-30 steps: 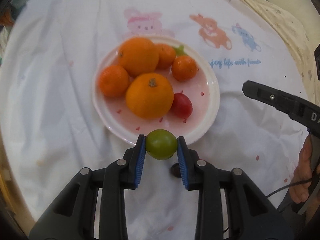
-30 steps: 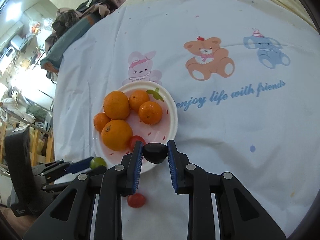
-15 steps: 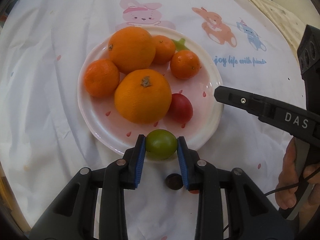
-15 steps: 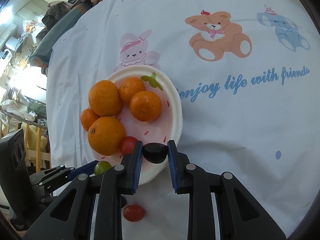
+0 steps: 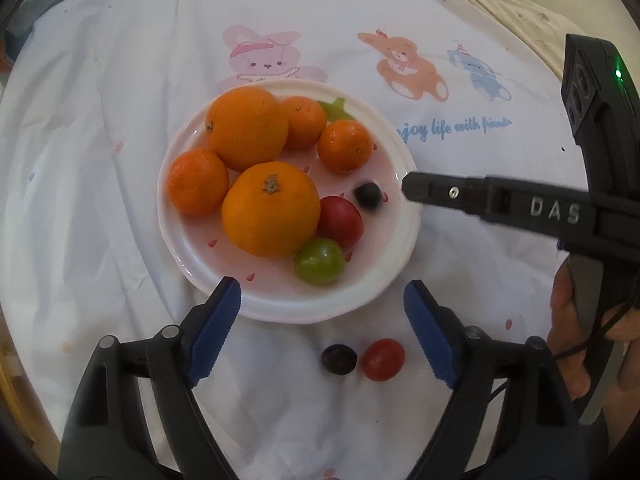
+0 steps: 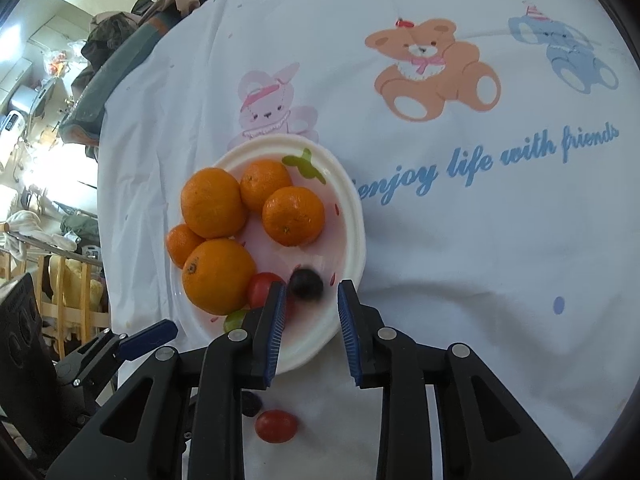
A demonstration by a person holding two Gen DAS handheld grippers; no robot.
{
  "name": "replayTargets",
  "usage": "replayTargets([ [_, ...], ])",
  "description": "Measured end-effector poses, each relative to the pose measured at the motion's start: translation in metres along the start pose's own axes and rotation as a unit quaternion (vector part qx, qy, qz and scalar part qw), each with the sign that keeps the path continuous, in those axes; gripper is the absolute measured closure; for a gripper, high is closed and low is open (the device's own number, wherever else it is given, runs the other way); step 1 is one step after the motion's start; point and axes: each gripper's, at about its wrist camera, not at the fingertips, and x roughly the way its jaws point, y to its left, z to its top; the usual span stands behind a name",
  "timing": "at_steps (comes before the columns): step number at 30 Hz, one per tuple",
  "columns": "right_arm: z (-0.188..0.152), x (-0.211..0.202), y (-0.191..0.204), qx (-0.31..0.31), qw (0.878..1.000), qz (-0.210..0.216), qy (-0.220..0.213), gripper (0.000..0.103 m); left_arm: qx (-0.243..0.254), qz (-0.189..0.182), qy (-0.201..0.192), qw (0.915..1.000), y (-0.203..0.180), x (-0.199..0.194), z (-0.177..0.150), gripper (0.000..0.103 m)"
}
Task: Organize fruits
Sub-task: 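Place the green fruit on the plate with the left tool while the right tool places the plum, then move both open tools back to the remaining red tomato and dark plum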
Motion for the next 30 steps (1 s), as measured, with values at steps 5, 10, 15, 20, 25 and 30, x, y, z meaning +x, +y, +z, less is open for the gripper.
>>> replayTargets([
  [5,0.003,-0.016,-0.003,0.005,1.0,-0.003,-0.029,0.04,-0.01,0.009,-0.009,0.9999,0.009,-0.007,-0.002,0.022],
  [10,0.002,-0.032,0.0,0.004,0.999,-0.003,-0.048,0.04,-0.029,0.011,-0.014,0.9994,0.018,-0.013,-0.006,0.022],
  [15,-0.005,-0.049,0.001,0.01,0.998,0.0,-0.059,0.04,-0.033,0.022,-0.026,0.9989,0.023,-0.026,-0.012,0.022],
  [20,-0.015,-0.063,0.005,0.011,0.998,-0.003,-0.067,0.04,-0.038,0.034,-0.044,0.9977,0.028,-0.044,-0.017,0.022],
  [25,-0.032,-0.072,0.005,0.017,0.998,-0.006,-0.064,0.04,-0.033,0.044,-0.057,0.9969,0.031,-0.057,-0.022,0.022],
  [30,-0.05,-0.085,0.0,0.029,0.997,-0.006,-0.07,0.04,-0.041,0.038,-0.072,0.9959,0.036,-0.074,-0.03,0.022],
])
